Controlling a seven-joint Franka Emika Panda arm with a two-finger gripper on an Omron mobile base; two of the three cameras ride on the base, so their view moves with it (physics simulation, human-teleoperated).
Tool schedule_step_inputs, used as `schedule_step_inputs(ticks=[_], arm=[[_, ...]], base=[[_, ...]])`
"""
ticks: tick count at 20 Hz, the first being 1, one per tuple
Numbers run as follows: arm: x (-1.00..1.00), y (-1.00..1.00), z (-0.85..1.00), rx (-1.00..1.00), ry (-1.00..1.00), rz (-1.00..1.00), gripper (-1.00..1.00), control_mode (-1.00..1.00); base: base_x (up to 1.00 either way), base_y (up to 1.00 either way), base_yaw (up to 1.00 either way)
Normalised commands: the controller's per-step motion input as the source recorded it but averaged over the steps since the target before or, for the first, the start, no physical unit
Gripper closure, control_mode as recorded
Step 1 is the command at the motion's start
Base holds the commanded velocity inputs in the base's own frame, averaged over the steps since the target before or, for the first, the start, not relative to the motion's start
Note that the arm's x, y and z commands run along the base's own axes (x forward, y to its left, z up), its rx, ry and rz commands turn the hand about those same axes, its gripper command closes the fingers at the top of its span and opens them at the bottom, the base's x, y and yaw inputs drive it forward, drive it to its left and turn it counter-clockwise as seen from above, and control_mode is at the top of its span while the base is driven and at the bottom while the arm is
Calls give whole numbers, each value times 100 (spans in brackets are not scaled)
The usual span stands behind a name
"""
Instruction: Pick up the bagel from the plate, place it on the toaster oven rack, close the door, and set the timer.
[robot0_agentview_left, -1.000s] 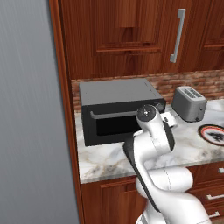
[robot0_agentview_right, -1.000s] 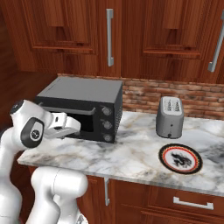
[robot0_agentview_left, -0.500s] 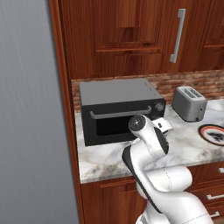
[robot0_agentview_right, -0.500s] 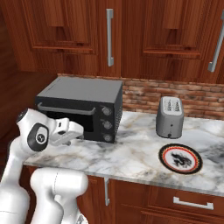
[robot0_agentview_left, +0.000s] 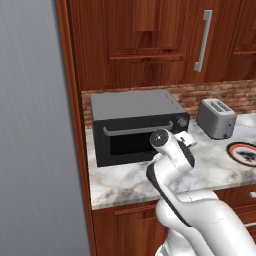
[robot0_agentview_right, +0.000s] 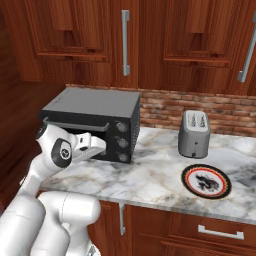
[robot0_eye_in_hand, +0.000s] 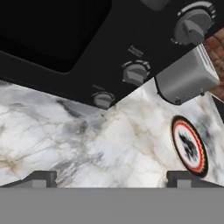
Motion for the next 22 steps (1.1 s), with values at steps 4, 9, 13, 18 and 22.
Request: schedule_step_inputs(ticks=[4, 9, 13, 18, 22], arm=[[36, -20, -30, 0, 0, 0, -100, -100], [0, -24, -55, 0, -2, 0, -100, -100], [3, -24, -54, 0, -13, 0, -100, -100], [9, -33, -54, 0, -29, 1, -100, -100], [0, -41, -64, 0, -29, 4, -100, -100]], base=[[0, 0, 0], [0, 0, 0], [0, 0, 0], [0, 0, 0], [0, 0, 0]])
